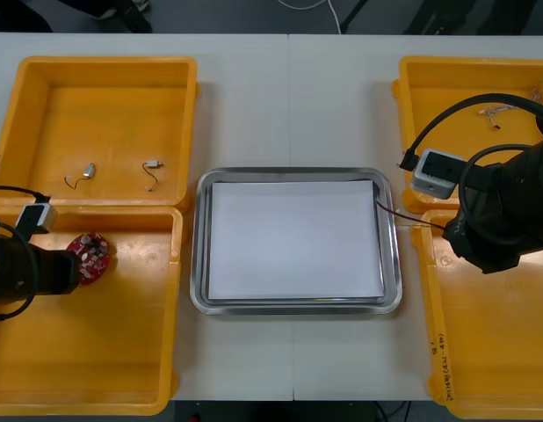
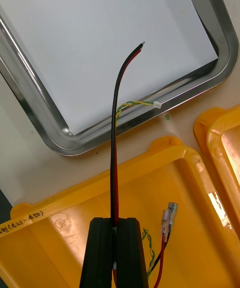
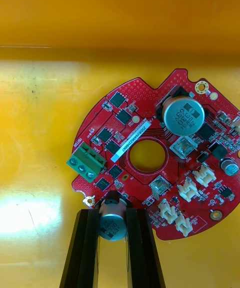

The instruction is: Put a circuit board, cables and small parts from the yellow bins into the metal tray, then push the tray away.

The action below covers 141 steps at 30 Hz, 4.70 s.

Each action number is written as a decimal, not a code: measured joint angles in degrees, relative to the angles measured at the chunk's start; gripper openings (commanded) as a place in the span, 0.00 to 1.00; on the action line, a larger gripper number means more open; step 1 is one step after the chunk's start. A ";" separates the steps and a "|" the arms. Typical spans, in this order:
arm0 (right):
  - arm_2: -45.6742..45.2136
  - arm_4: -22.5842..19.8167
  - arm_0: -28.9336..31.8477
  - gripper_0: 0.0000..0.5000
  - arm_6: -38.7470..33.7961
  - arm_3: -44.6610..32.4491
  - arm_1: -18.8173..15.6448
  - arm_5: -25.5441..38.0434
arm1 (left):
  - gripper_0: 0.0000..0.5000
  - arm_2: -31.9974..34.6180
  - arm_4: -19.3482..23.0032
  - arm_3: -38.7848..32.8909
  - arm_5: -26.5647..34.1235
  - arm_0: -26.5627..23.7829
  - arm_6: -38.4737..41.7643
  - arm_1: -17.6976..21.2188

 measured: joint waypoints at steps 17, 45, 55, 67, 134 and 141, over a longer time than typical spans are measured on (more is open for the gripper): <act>0.00 0.00 0.00 0.00 0.00 0.00 0.00 0.00 | 0.00 0.10 0.75 -3.56 6.30 0.14 0.00 0.00; 0.00 0.00 -0.03 0.00 0.00 0.00 0.02 0.00 | 0.00 0.12 0.78 -8.59 -0.39 10.23 0.00 0.00; 0.00 0.00 -0.05 0.00 0.00 0.00 0.02 0.00 | 0.06 0.14 0.68 -9.14 -1.50 12.07 -0.02 0.00; 0.00 -0.03 -0.06 0.00 -0.01 0.00 0.02 0.00 | 1.00 0.55 0.69 -9.24 -1.50 12.09 -0.03 0.00; 0.02 -0.29 -0.11 0.00 -0.02 -0.01 0.04 0.00 | 1.00 9.69 4.44 -5.60 26.94 -10.69 23.71 -3.20; 0.02 -0.30 -0.11 0.00 -0.03 -0.01 0.04 0.00 | 1.00 10.16 3.05 -5.61 21.20 -7.54 26.07 -3.24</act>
